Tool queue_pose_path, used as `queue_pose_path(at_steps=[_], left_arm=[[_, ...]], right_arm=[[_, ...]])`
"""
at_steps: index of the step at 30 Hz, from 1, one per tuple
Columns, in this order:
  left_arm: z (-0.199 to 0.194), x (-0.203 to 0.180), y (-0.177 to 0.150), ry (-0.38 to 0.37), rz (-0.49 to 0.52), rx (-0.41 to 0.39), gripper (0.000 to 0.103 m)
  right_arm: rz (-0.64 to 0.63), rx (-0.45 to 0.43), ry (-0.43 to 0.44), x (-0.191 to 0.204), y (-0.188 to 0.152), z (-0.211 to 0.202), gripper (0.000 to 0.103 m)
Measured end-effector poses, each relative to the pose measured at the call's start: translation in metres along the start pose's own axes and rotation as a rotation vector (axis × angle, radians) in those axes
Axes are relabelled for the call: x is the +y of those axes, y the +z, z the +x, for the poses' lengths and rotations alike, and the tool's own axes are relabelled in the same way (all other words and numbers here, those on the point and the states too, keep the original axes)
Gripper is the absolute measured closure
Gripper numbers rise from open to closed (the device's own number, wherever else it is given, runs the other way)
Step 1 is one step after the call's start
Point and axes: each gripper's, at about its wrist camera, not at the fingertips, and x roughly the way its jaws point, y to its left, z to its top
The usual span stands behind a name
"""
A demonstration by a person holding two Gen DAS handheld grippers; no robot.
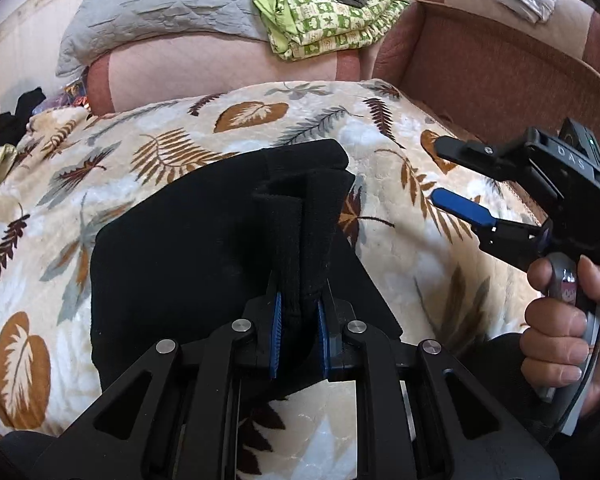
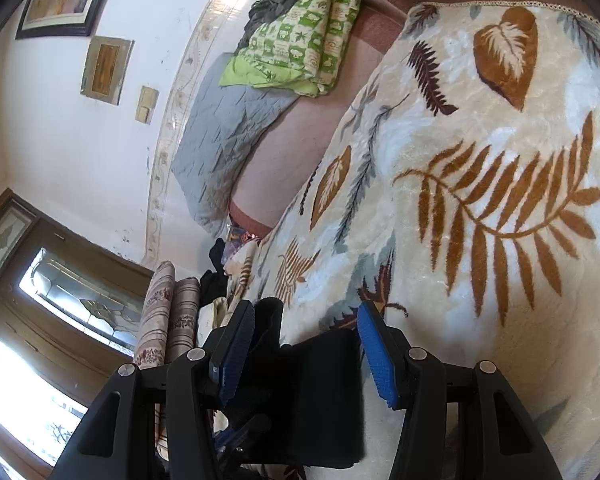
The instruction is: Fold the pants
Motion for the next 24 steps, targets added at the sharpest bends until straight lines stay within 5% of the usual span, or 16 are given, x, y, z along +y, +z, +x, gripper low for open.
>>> queue_pose_path(at_steps=[7,10,13,17,19,24], left_arm=[[0.006,-0.009,-0.011,-0.011,0.027,0.046,0.089],[0.003,-0.012,-0.015,-0.021,0.035,0.053,0.081],[-0.008,-0.011,-0.018,-0.137,-0.016,0.056,0.066],[-0.031,-0.013,-0.028,-0.246,-0.055,0.058,0.059],[-0.044,-0.004,-0.034,-0.297,-0.104,0.059,0.059],[-0.073,0.052,-0.027,-0.223,-0.313,-0.031,0.059]], right_arm=[[-0.008,0.001,-0.014,-0.001,0.001,0.004,0.051],[-0.009,0.001,-0.022,-0.001,0.001,0.006,0.051],[-0.016,-0.003,-0.030,0.000,0.001,0.004,0.051],[-0.033,-0.008,-0.040,0.002,-0.001,0.002,0.051],[-0.044,-0.012,-0.051,0.004,-0.002,0.001,0.051],[-0.207,0.019,-0.125,0.036,-0.017,-0.002,0.051]])
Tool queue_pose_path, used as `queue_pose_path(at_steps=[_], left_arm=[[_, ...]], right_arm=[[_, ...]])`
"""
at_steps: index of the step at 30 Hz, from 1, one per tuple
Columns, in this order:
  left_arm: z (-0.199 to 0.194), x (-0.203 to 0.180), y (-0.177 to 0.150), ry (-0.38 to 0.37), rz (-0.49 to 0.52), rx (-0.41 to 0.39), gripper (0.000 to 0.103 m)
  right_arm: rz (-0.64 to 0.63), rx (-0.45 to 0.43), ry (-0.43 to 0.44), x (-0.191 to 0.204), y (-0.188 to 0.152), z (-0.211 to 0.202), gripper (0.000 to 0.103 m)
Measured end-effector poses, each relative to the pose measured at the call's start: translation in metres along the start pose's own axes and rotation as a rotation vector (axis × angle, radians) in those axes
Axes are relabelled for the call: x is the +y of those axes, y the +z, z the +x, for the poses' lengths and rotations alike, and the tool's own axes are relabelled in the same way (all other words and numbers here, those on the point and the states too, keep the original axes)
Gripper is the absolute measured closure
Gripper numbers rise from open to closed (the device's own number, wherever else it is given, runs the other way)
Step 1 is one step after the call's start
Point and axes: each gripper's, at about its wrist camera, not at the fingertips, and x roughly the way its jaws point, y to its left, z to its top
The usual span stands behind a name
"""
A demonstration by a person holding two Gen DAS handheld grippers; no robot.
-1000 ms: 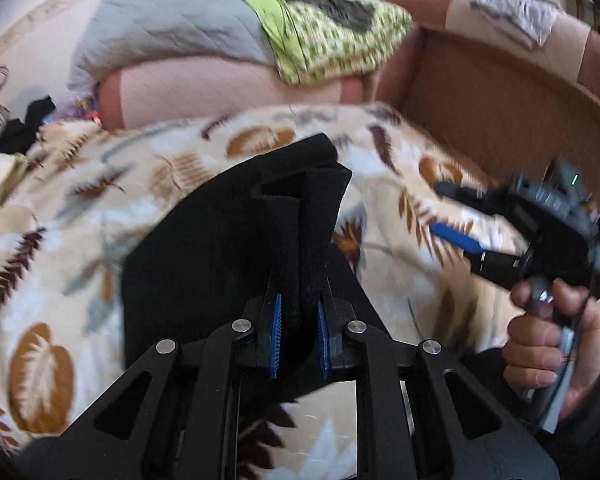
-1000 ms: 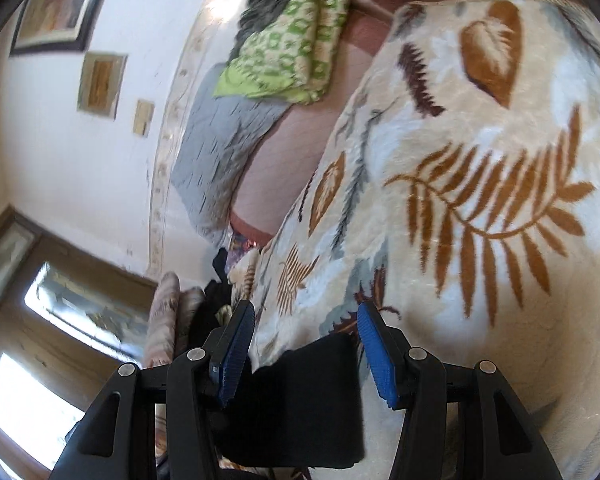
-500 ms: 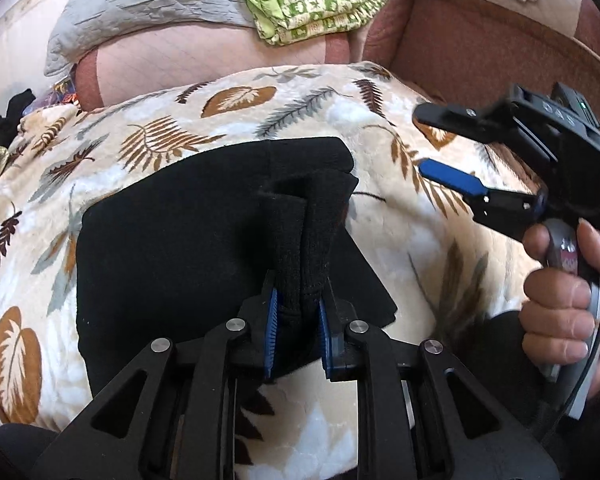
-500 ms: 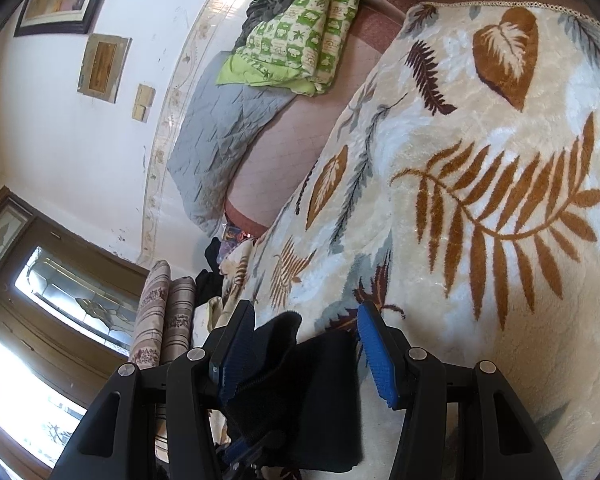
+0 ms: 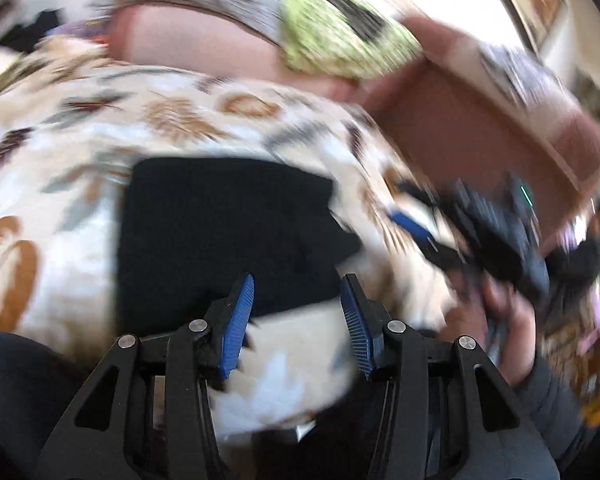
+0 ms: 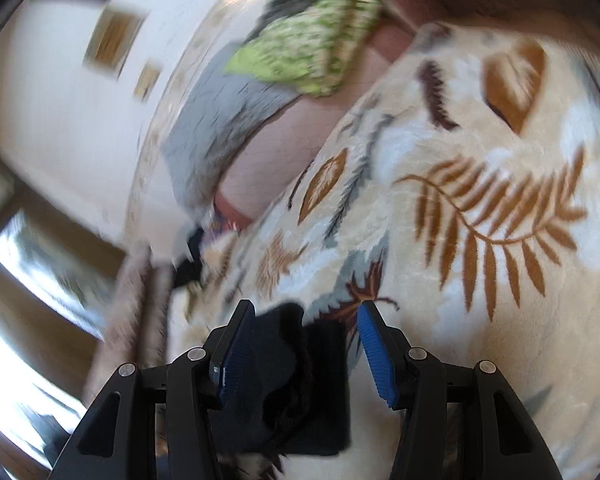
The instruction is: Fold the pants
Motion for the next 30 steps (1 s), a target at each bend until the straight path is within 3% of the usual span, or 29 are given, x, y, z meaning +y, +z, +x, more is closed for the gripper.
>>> queue_pose_path(at_steps=[1,4,6,8,10,13,15,19,22,24,26,28,30], left_arm=[[-0.002,0.011,0.008,0.008,-0.060,-0.013,0.059],[0.014,0.042,0.019,-0.055,-0.273,0.050,0.060],[0.028,0.053,0.019,-0.024,-0.333,0.092,0.060],[0.040,0.058,0.015,0.017,-0.350,0.110,0.060],[0.045,0.053,0.015,0.047,-0.332,0.114,0.059],[0.054,0.055,0.014,0.055,-0.320,0.125,0.060],[0.053,0.057,0.015,0.046,-0.327,0.129,0.060],[0.036,0.060,0.038,-0.010,-0.290,0.097,0.060],[0.027,0.067,0.071,-0.013,-0.265,0.035,0.059],[0.035,0.074,0.090,-0.056,-0.297,0.031,0.057],[0.062,0.083,0.099,-0.118,-0.334,0.091,0.056],[0.098,0.098,0.089,-0.088,-0.377,0.201,0.056],[0.110,0.109,0.084,-0.087,-0.417,0.229,0.066]], right_arm=[[-0.097,0.005,-0.020,0.019,-0.004,-0.003,0.051],[-0.365,0.037,-0.006,0.073,-0.023,-0.001,0.053],[-0.440,0.104,-0.002,0.088,-0.037,0.012,0.055],[-0.454,0.206,-0.055,0.086,-0.052,0.035,0.056],[-0.414,0.386,-0.150,0.067,-0.072,0.071,0.057],[-0.443,0.374,-0.247,0.072,-0.084,0.078,0.058],[-0.439,0.361,-0.258,0.072,-0.085,0.078,0.058],[-0.438,0.336,-0.184,0.076,-0.070,0.062,0.058],[-0.475,0.189,-0.133,0.090,-0.040,0.046,0.058],[-0.510,0.148,-0.100,0.097,-0.023,0.055,0.058],[-0.535,0.180,-0.116,0.095,-0.016,0.080,0.058],[-0.534,0.265,-0.154,0.084,-0.019,0.112,0.058],[-0.483,0.365,-0.254,0.053,-0.031,0.145,0.058]])
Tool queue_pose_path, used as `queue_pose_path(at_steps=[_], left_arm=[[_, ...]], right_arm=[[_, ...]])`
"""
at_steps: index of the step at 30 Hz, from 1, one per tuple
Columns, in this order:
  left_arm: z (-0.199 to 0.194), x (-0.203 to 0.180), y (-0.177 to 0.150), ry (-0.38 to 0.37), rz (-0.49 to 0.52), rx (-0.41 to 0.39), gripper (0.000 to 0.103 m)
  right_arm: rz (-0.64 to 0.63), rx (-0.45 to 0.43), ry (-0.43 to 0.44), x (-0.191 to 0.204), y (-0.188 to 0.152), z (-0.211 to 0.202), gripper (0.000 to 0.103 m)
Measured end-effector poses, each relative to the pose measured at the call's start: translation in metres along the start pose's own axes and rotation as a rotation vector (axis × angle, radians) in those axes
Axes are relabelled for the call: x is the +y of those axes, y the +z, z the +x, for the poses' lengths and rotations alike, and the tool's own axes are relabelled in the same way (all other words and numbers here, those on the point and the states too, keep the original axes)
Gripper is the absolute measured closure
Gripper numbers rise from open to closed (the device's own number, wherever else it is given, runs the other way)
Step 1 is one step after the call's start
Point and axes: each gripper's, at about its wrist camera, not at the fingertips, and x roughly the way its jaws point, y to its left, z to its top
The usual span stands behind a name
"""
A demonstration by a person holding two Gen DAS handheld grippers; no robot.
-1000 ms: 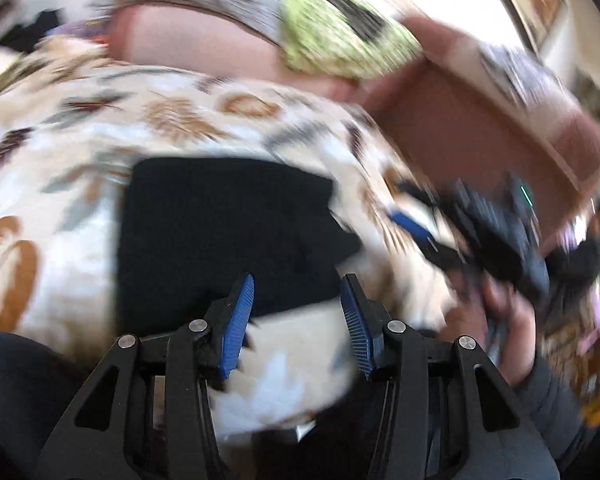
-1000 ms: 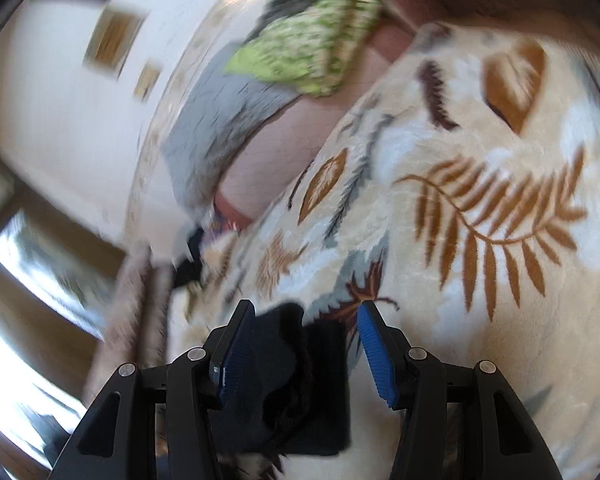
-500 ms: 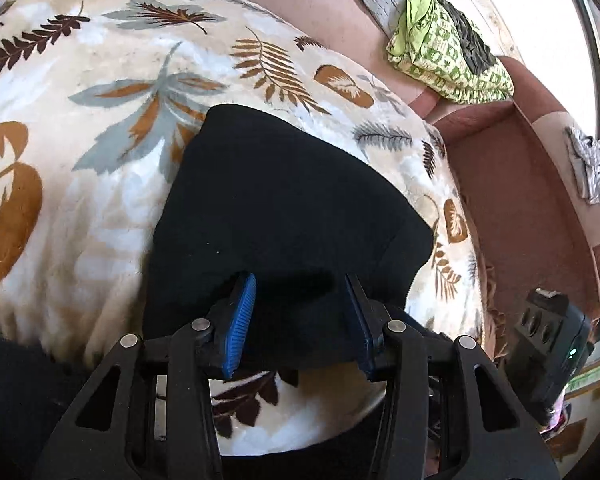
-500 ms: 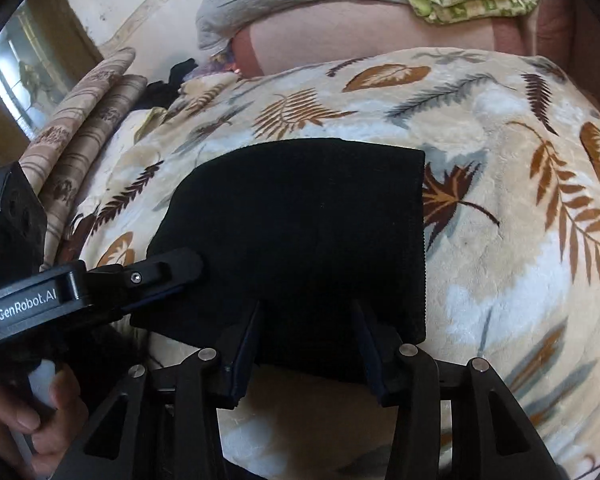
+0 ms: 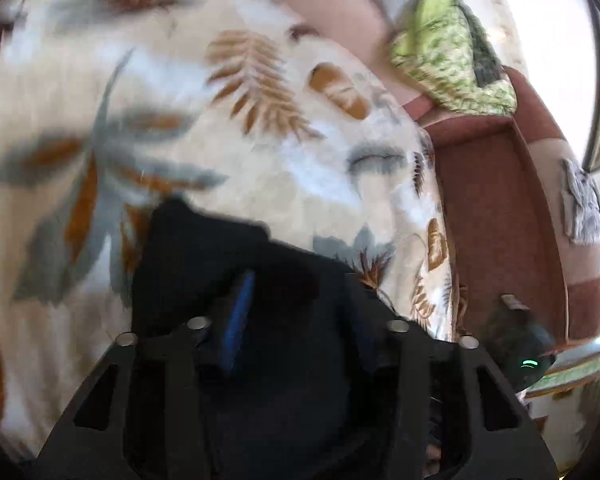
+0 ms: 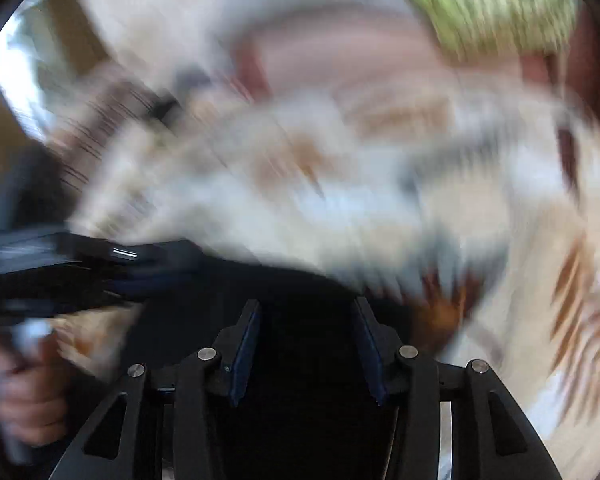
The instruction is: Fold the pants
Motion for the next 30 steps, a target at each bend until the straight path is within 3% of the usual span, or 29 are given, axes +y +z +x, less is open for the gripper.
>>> queue_pose_path(at_steps=[1,6,10,12,13,14,16,17,18,19,21,23,25,27,30], left_arm=[[-0.002,0.002,0.003,-0.019,-0.012,-0.005,0.065],[-0.006,0.001,0.002,-0.016,0.009,-0.019,0.066],[-0.037,-0.006,-0.004,-0.071,0.032,-0.126,0.064],[-0.063,-0.011,-0.016,-0.102,0.055,-0.199,0.052],[-0.073,-0.012,-0.026,-0.118,0.066,-0.219,0.037],[-0.077,-0.014,-0.037,-0.109,0.072,-0.217,0.028],[-0.062,-0.018,-0.055,-0.027,0.105,-0.136,0.028],[-0.050,-0.017,-0.059,0.029,0.113,-0.093,0.028],[-0.035,-0.015,-0.061,0.088,0.118,-0.048,0.028],[-0.032,-0.017,-0.060,0.117,0.133,-0.053,0.028],[-0.041,-0.022,-0.056,0.102,0.132,-0.061,0.028],[-0.057,-0.018,-0.050,0.068,0.100,-0.098,0.028],[-0.077,-0.007,-0.042,0.082,0.052,-0.188,0.028],[-0.079,0.008,-0.036,0.123,-0.056,-0.220,0.023],[-0.052,0.033,-0.035,0.142,-0.218,-0.090,0.021]], right_arm=[[0.021,-0.067,0.023,-0.006,-0.006,0.000,0.058],[0.026,-0.088,0.046,-0.009,-0.004,-0.003,0.057],[0.026,-0.182,0.057,-0.005,-0.009,-0.035,0.058],[0.005,-0.249,0.058,0.005,-0.023,-0.063,0.058],[-0.012,-0.270,0.063,0.013,-0.031,-0.075,0.058],[-0.025,-0.274,0.058,0.020,-0.039,-0.081,0.057],[-0.016,-0.202,-0.019,0.030,-0.054,-0.073,0.051],[0.017,-0.101,-0.056,0.028,-0.059,-0.056,0.049],[0.024,-0.074,-0.080,0.029,-0.061,-0.048,0.049],[0.002,-0.106,-0.092,0.033,-0.059,-0.051,0.048],[0.022,-0.088,-0.070,0.033,-0.051,-0.058,0.047],[0.095,-0.156,-0.007,0.019,-0.048,-0.074,0.047],[0.180,-0.211,-0.010,-0.002,-0.046,-0.086,0.044],[0.296,-0.184,0.005,-0.025,-0.047,-0.079,0.042],[0.493,-0.080,0.173,-0.051,-0.050,-0.053,0.042]])
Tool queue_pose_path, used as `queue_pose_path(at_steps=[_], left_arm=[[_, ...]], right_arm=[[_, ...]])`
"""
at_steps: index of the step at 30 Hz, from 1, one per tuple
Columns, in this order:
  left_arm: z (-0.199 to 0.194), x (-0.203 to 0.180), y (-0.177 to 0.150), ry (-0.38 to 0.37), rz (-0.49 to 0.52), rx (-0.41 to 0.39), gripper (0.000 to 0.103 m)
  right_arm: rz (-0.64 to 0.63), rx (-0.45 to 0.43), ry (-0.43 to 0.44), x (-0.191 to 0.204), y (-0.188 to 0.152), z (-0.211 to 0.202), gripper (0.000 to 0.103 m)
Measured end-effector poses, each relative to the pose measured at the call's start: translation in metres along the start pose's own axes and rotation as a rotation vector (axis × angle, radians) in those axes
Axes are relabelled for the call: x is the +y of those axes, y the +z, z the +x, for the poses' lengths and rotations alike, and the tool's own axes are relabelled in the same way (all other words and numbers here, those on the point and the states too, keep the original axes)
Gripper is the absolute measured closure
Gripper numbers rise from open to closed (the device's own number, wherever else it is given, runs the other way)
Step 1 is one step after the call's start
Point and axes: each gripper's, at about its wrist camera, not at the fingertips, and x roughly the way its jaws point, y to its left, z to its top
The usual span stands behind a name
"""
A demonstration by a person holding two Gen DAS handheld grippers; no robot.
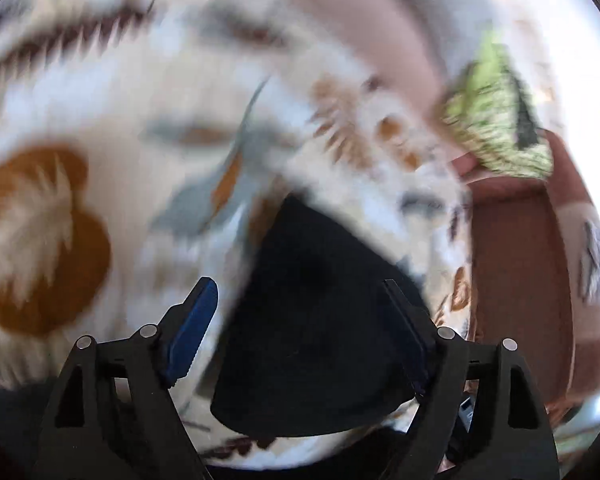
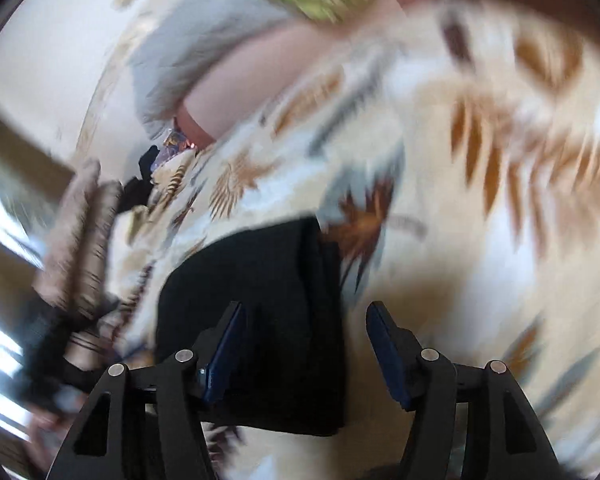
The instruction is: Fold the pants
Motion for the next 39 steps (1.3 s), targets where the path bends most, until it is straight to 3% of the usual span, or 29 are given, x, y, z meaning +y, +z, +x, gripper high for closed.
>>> queue_pose_path(at_steps=[1,2,5,10,14,17,20,24,30,32,34,36,39], left_arm=[[0.015,0.006,-0.002,0.000,-0.045,0.070,0.021],[0.020,0.005,-0.002,0.022,-0.036,0.080,0.021],[0.021,-0.002,-0.004,0.032,-0.004,0.054,0.011],[0.023,-0.009,-0.009,0.039,0.053,0.027,0.008],[0.017,-0.018,-0.019,0.079,0.128,-0.039,0.054],[0.013,-0.032,-0.021,0.110,0.198,-0.070,0.064],[0.015,-0.054,-0.008,0.076,0.236,-0.083,0.067],[0.028,-0.094,0.018,0.008,0.283,-0.085,0.068],[0.081,-0.120,0.048,0.029,0.315,-0.109,0.068],[0.108,-0.110,0.053,0.098,0.302,-0.071,0.068],[0.115,-0.102,0.056,0.054,0.260,-0.039,0.063],[0.111,-0.101,0.059,0.058,0.256,-0.049,0.054],[0.102,-0.098,0.062,0.054,0.233,-0.082,0.053]], right_arm=[[0.045,0.017,0.038,-0.005,0.001,0.006,0.042],[0.058,0.035,0.064,-0.006,0.003,0.012,0.042],[0.082,0.072,0.115,-0.008,0.003,0.025,0.042],[0.099,0.066,0.178,-0.009,-0.001,0.026,0.040],[0.059,0.054,0.137,-0.004,-0.002,0.024,0.060],[-0.018,0.023,0.100,0.008,0.000,0.016,0.068],[-0.078,-0.007,0.066,0.015,0.012,0.008,0.069],[-0.082,-0.050,0.056,0.007,0.057,0.001,0.069],[-0.119,-0.066,0.042,-0.007,0.123,0.020,0.069],[-0.102,-0.053,-0.025,-0.021,0.126,0.039,0.068],[-0.031,-0.055,-0.067,-0.039,0.118,0.051,0.063],[0.029,-0.128,-0.012,-0.051,0.107,0.048,0.061],[0.018,-0.195,-0.041,-0.044,0.107,0.029,0.061]])
